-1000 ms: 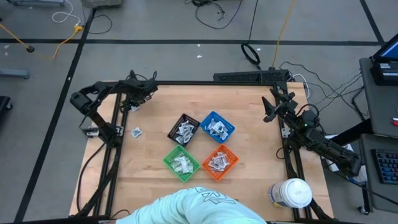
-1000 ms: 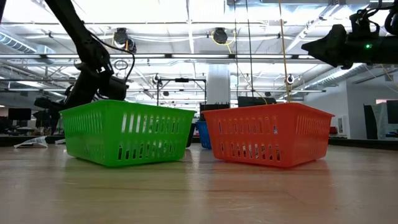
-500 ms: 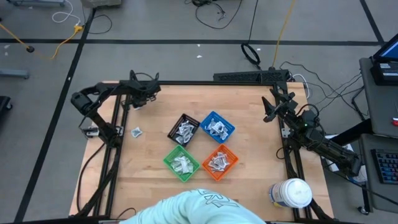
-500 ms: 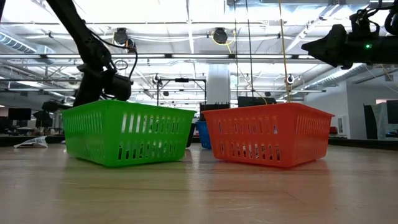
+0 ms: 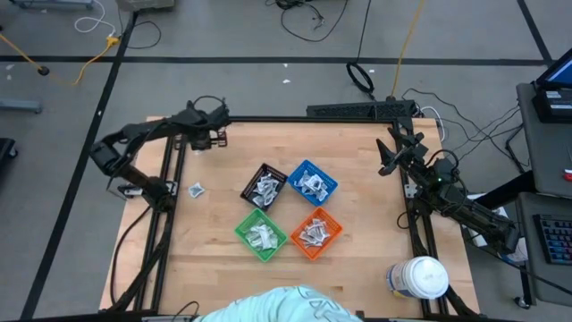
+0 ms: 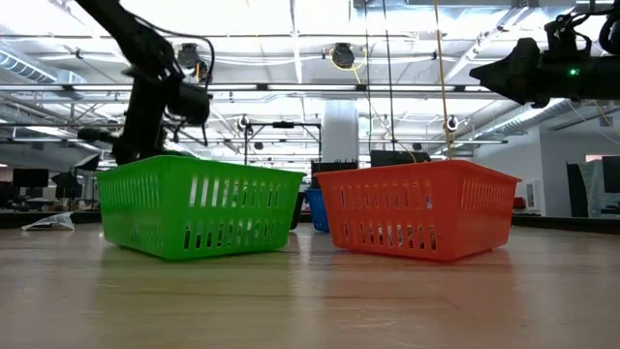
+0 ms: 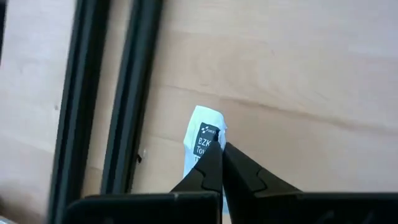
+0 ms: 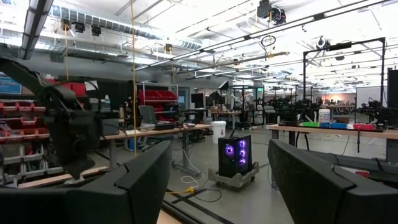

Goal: Pick & Place First Aid Supplies
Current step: Put the black towelette pack into the black bin

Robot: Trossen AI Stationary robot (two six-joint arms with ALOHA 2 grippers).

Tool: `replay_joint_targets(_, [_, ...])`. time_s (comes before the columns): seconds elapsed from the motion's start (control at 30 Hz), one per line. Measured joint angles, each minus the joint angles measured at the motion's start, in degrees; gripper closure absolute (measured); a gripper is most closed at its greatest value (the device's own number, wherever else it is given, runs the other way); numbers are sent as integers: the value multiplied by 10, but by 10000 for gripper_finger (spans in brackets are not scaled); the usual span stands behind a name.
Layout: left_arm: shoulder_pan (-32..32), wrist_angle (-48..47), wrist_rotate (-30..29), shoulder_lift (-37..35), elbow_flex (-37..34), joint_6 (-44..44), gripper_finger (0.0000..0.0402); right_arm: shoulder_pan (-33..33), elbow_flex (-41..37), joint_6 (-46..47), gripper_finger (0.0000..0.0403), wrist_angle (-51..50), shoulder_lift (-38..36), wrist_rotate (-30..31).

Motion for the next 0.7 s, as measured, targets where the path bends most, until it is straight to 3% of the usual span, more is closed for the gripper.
replay_joint_targets(0.47, [11,-122,227,-51,90,389,401,0,0,0,140,0,0,0])
replay_joint_targets(0.7, [-6,-147,271,-48,107,491,401,0,0,0,140,0,0,0])
